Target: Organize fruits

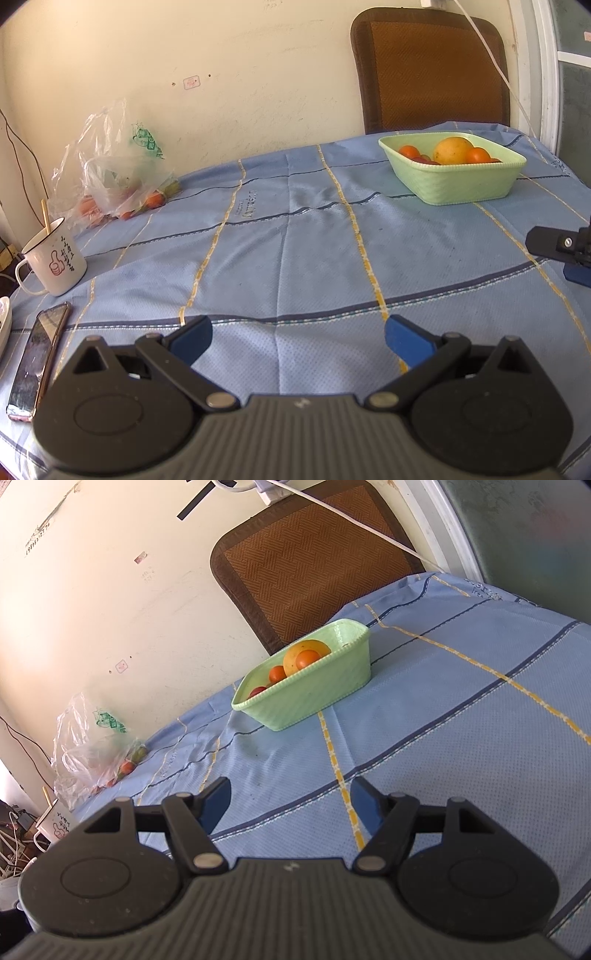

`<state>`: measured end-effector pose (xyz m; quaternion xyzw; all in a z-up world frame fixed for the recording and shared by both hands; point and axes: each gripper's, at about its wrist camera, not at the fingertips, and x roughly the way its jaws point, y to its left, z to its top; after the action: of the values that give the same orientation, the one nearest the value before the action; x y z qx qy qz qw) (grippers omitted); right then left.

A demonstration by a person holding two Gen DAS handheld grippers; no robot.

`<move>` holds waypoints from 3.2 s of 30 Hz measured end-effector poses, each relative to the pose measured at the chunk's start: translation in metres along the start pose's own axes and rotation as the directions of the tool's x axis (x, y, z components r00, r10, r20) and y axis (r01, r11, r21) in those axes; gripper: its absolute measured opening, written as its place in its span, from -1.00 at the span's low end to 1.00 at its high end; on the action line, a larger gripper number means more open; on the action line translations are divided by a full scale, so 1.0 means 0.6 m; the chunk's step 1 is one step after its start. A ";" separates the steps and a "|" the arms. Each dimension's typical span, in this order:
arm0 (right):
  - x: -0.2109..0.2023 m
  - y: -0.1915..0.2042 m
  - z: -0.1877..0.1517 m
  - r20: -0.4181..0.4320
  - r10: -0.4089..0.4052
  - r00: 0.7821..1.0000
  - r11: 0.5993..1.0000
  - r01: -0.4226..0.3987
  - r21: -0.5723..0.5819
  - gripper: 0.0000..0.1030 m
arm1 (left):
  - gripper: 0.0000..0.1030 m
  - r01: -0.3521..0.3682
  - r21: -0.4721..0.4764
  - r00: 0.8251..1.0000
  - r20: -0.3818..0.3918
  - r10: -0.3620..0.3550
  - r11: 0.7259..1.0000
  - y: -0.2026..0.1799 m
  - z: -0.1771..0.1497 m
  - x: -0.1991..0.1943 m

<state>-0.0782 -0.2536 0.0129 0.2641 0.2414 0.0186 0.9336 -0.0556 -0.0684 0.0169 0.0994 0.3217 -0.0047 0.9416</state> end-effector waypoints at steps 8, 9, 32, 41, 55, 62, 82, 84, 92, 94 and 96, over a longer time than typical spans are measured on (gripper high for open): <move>0.000 0.000 0.000 0.000 0.000 1.000 1.000 0.000 0.000 0.43 | 1.00 -0.013 0.002 1.000 0.000 0.013 1.000 0.001 0.000 0.001; 0.000 0.000 0.000 0.001 0.000 1.000 1.000 0.000 -0.001 0.43 | 1.00 -0.014 0.002 1.000 0.001 0.014 1.000 0.000 0.000 0.000; -0.001 0.006 0.000 0.009 0.005 1.000 1.000 -0.005 -0.012 0.43 | 1.00 -0.009 0.011 1.000 -0.008 0.009 1.000 0.000 0.000 0.002; -0.005 0.008 0.003 0.017 0.008 1.000 1.000 -0.007 -0.022 0.43 | 1.00 -0.014 0.003 1.000 -0.004 0.014 1.000 0.003 0.002 0.001; -0.009 0.006 0.001 0.023 0.006 1.000 1.000 -0.006 -0.012 0.43 | 1.00 -0.012 0.023 1.000 -0.023 0.012 1.000 -0.002 -0.003 0.001; -0.010 0.004 0.001 0.025 0.006 1.000 1.000 -0.006 -0.008 0.43 | 1.00 -0.013 0.028 1.000 -0.028 0.014 1.000 -0.004 -0.003 0.003; -0.012 0.000 0.002 0.035 0.002 0.999 1.000 -0.002 -0.004 0.43 | 1.00 -0.016 0.035 0.999 -0.031 0.017 0.999 -0.004 -0.005 0.005; -0.013 0.000 0.001 0.037 0.000 0.999 1.000 0.000 -0.003 0.43 | 1.00 -0.016 0.037 0.999 -0.033 0.018 0.999 -0.005 -0.006 0.006; -0.013 -0.003 0.000 0.037 -0.007 0.999 1.000 0.006 0.008 0.43 | 1.00 -0.020 0.045 0.999 -0.035 0.021 0.999 -0.007 -0.009 0.006; -0.014 -0.003 -0.001 0.036 -0.007 0.999 1.000 0.007 0.009 0.43 | 1.00 -0.022 0.046 0.999 -0.036 0.024 0.999 -0.008 -0.009 0.006; -0.013 -0.003 -0.001 0.035 -0.007 0.999 1.000 0.006 0.010 0.43 | 1.00 -0.024 0.047 0.999 -0.036 0.026 0.999 -0.008 -0.009 0.006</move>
<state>-0.0859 -0.2559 0.0149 0.2681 0.2262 0.0097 0.9364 -0.0565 -0.0721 0.0095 0.1254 0.3375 0.0014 0.9329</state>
